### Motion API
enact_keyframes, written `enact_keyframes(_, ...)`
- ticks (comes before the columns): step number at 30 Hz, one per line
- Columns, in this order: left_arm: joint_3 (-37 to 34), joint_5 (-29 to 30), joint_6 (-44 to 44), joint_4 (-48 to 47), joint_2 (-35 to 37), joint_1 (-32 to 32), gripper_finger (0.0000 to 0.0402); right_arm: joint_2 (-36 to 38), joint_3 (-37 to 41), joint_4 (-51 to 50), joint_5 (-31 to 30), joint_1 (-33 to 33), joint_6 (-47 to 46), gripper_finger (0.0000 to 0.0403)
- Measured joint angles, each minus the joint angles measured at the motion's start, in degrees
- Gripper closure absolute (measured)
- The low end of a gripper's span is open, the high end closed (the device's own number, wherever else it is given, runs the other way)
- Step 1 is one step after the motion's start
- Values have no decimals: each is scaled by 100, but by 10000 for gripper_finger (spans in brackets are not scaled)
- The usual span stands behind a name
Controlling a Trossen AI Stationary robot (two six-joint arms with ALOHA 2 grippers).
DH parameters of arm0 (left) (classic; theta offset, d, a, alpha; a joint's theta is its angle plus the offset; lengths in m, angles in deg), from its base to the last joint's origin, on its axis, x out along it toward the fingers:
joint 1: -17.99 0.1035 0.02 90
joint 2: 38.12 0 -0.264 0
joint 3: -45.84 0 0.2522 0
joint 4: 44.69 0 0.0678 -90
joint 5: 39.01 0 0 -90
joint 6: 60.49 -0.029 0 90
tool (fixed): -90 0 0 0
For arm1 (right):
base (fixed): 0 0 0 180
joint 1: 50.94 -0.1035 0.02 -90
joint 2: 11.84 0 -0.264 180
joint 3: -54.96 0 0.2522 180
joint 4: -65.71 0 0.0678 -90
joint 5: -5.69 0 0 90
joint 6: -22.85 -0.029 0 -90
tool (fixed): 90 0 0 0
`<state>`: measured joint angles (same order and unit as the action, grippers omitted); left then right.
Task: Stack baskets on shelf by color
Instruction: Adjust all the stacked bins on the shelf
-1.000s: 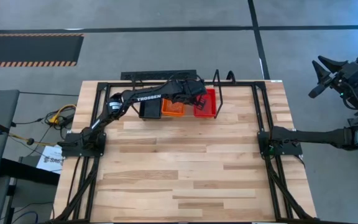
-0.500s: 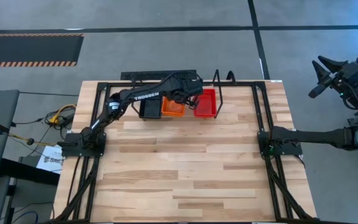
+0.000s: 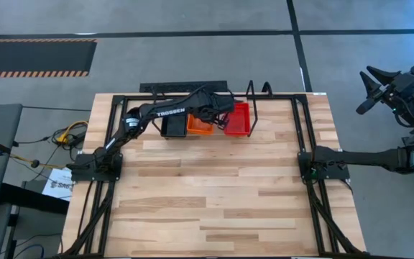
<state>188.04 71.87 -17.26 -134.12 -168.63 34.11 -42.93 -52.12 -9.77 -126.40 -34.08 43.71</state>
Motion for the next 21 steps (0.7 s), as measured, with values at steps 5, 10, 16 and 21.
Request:
enact_keyframes(5,-324,-161,38,329,-5,-7,401,0,0,1,2,0,2,282)
enact_keyframes(10,-318,-185,-27,700,4,-7,401,0,0,1,1,-1,2,282)
enact_keyframes(16,-318,-196,-102,1040,4,1,401,0,0,1,1,0,4,282)
enact_keyframes(21,-318,-194,-115,1153,4,13,401,0,0,1,2,0,4,282)
